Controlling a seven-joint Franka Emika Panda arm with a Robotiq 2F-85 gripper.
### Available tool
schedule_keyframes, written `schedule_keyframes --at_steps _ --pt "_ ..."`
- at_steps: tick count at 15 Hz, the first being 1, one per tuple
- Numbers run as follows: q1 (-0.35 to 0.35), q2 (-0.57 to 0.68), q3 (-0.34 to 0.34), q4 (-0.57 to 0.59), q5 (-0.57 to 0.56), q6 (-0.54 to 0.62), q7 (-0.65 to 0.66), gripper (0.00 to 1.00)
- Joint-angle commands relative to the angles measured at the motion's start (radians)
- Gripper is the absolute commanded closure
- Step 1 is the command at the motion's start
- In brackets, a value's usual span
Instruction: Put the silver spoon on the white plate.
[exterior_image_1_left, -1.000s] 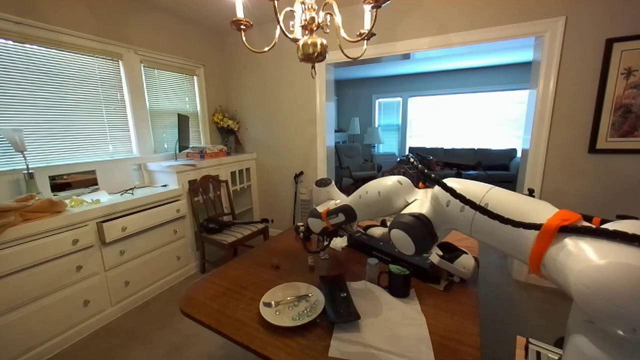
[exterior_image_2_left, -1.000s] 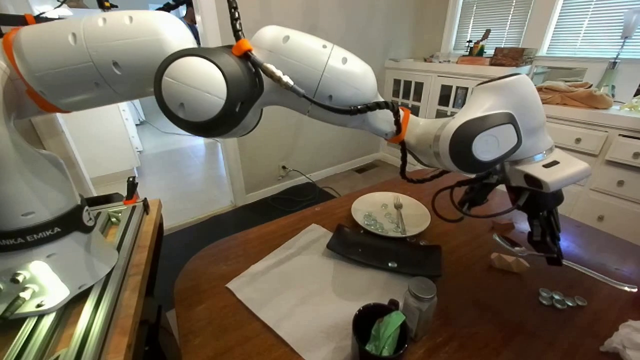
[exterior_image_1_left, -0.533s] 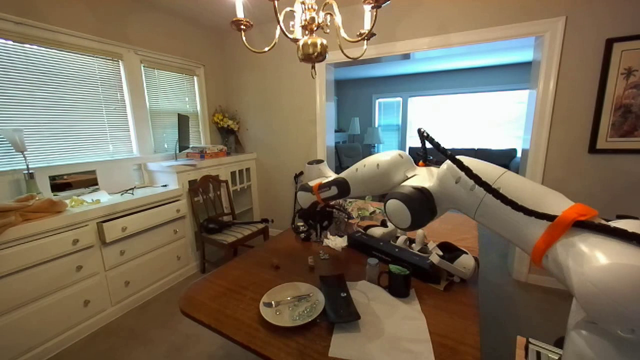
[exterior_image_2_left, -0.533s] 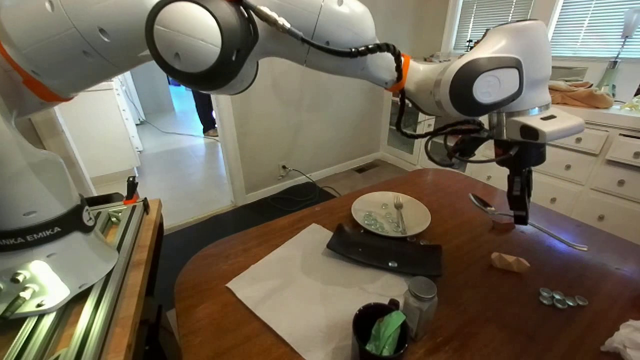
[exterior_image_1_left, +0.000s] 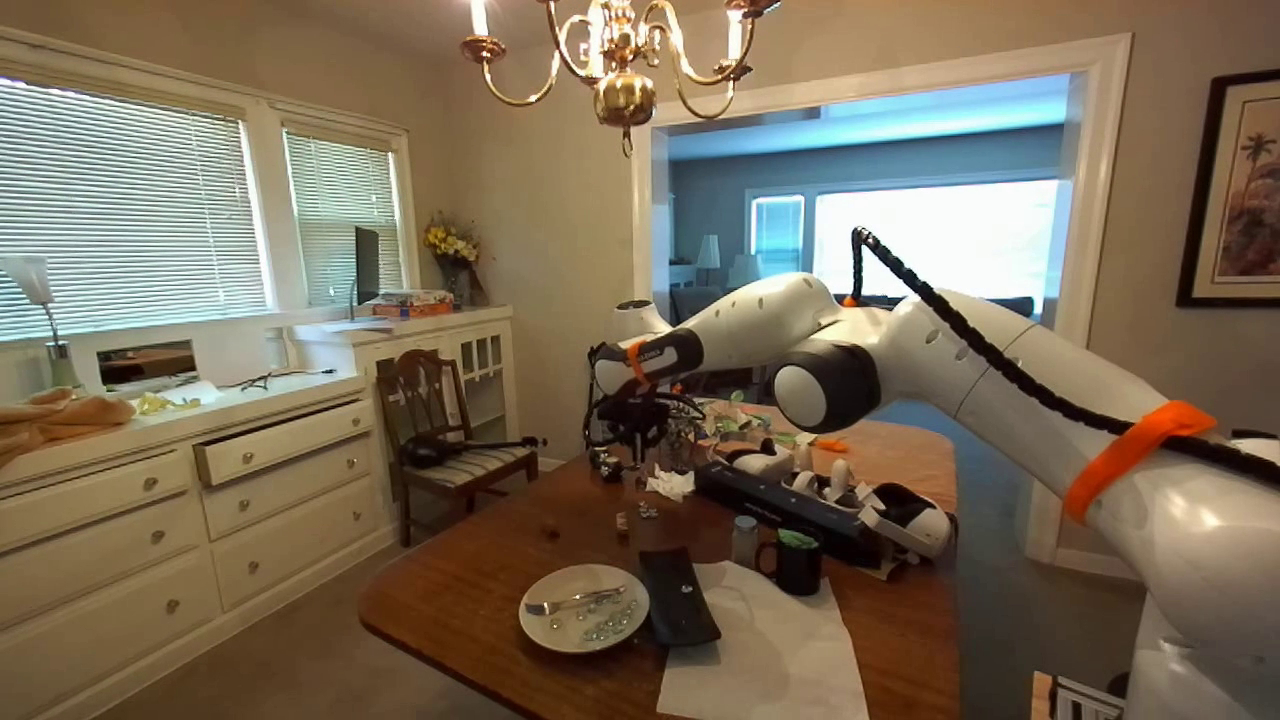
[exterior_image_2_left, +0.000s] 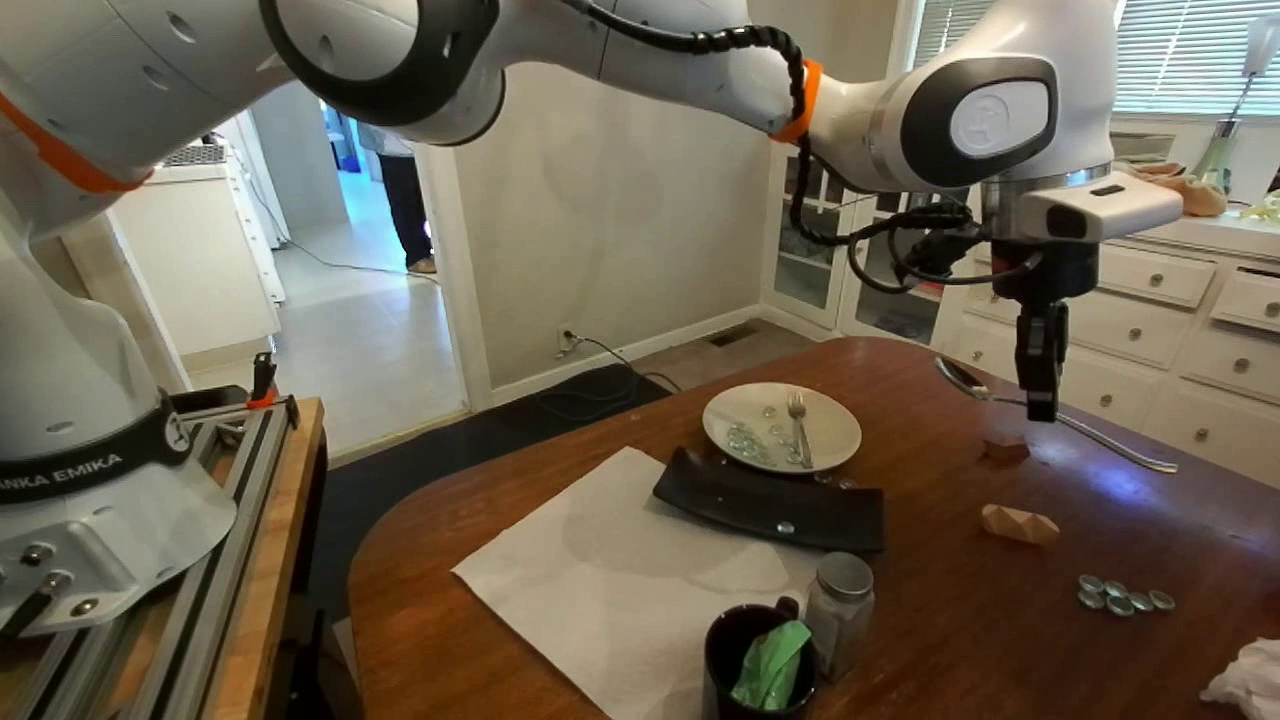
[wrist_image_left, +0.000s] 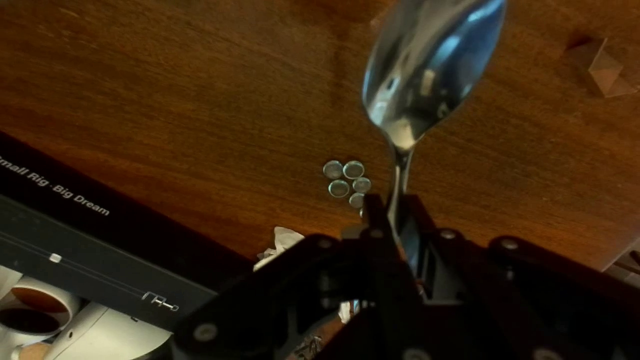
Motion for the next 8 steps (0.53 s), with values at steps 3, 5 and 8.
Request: schedule_keyframes --at_steps 3,5,8 --pt "0.096 -0.097 0.002 -0.139 -0.048 0.187 -0.041 0.97" --pt "0.142 -0.170 0.002 -0.246 -0.065 0.266 -0.056 0.97" --pt "0.182 -0.261 0.007 -0.355 -0.062 0.278 -0.075 0.97"
